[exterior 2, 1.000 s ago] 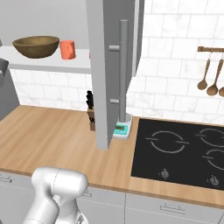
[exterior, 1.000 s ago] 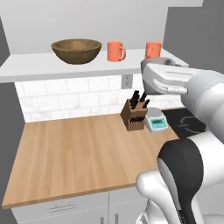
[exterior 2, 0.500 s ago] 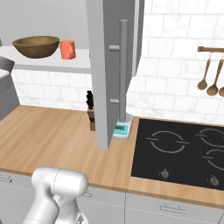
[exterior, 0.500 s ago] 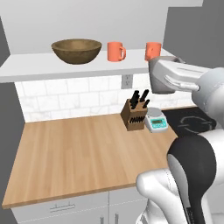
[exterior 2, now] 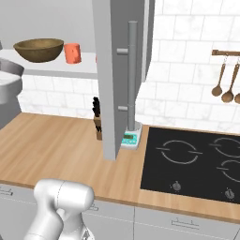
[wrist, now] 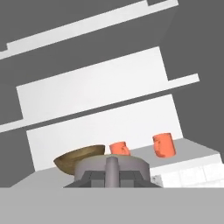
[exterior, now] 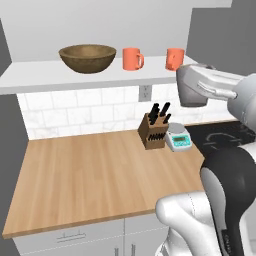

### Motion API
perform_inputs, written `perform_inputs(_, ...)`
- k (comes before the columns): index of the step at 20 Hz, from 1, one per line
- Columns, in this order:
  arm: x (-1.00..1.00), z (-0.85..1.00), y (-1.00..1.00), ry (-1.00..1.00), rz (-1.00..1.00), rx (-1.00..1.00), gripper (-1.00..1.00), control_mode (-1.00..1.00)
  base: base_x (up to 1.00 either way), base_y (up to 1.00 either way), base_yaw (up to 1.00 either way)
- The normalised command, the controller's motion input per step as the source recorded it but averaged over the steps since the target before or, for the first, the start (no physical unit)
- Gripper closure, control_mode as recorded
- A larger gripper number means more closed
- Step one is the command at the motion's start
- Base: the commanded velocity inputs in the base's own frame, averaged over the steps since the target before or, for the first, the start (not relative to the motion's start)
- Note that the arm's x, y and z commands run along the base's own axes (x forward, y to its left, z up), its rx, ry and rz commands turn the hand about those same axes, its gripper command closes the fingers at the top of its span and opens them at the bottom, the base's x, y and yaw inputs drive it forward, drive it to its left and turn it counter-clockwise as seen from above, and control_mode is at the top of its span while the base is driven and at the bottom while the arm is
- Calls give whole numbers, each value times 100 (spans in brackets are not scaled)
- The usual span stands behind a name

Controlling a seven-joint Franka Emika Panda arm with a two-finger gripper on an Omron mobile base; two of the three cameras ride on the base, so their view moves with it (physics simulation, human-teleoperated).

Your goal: Gather all objects into one cabinet and sort the glasses and bowls to opposite sides.

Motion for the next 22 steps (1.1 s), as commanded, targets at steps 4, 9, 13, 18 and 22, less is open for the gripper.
perform_inputs(4,18,0,-22,5,0,-3,100,-100,0,0,0)
perform_inputs(9,19,0,-21,3,-1,-9,100,-100,0,0,0)
perform_inputs(13,24,2,-18,3,-7,-1,100,-100,0,0,0)
perform_inputs(18,36,1,-15,5,-7,0,100,-100,0,0,0)
perform_inputs(22,10,0,-17,1,-4,-2,100,-100,0,0,0)
